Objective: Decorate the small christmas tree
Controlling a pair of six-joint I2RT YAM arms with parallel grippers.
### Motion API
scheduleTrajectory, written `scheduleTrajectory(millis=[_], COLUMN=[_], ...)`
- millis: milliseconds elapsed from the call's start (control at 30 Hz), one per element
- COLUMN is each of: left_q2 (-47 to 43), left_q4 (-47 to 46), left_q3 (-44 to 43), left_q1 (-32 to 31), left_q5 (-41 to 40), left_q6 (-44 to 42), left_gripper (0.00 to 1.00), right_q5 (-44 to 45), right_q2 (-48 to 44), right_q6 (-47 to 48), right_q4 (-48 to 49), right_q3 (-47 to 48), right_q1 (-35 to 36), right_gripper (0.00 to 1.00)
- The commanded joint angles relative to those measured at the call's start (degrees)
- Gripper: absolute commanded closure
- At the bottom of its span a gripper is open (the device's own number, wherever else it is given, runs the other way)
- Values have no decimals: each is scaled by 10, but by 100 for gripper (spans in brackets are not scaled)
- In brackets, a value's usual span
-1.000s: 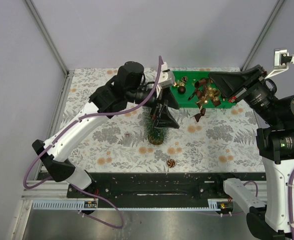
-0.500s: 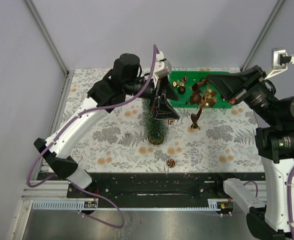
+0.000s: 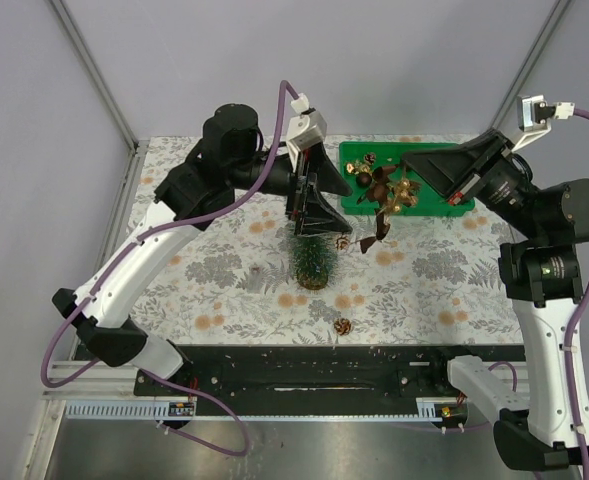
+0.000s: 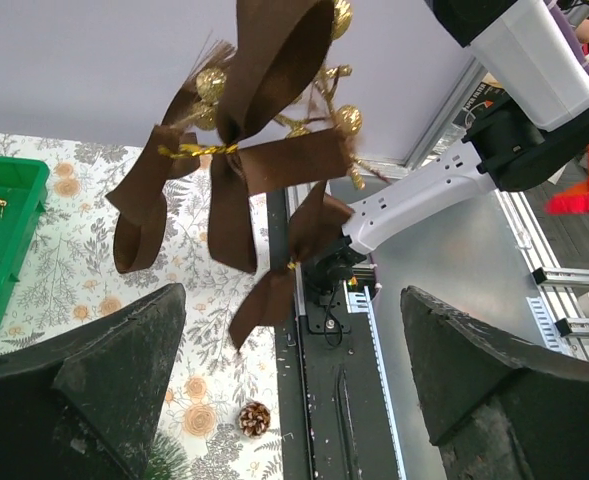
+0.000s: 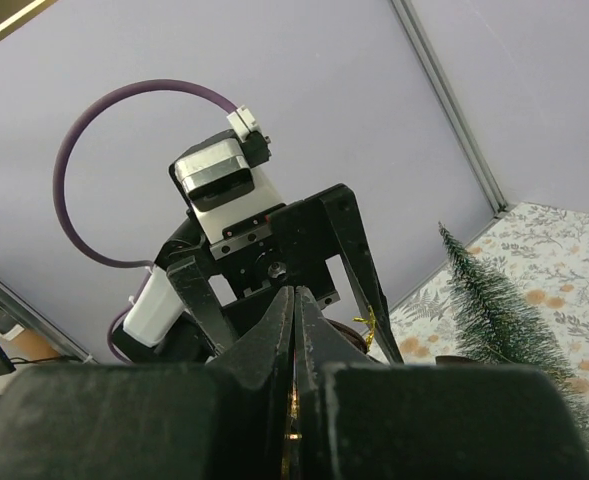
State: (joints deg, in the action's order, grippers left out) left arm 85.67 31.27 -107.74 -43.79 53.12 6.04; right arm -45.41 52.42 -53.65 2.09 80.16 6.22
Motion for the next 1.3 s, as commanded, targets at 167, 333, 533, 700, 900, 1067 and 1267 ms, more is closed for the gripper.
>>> scheduleTrajectory(millis=[167, 333, 533, 700, 900, 1067, 1267], left_q2=[23, 44, 53, 51, 18, -16, -50], left_q4=[-60, -61, -54, -41, -4, 35, 67], left_q3=[-37, -49, -63, -77, -85, -77, -63], left_q1=[-8, -11, -10, -9, 15, 47, 85], left_q5=[-6, -37, -69, -83, -87, -114, -158], left_q6=[33, 17, -4, -19, -50, -105, -161], left_gripper=[16, 25, 54, 84, 100, 100, 100], right_q5=[-37, -50, -61, -74, -83, -85, -80], right_q2=[15, 16, 13, 13, 11, 17, 34], right_q6=[-47, -64, -66, -74, -59, -45, -18], right_q4=[80, 107, 110, 121, 110, 102, 85], right_q3=[-18, -22, -19, -26, -36, -38, -39], right_q1=[-2, -1, -1, -1, 0, -1, -1], right_gripper=[100, 100, 100, 100, 100, 100, 100])
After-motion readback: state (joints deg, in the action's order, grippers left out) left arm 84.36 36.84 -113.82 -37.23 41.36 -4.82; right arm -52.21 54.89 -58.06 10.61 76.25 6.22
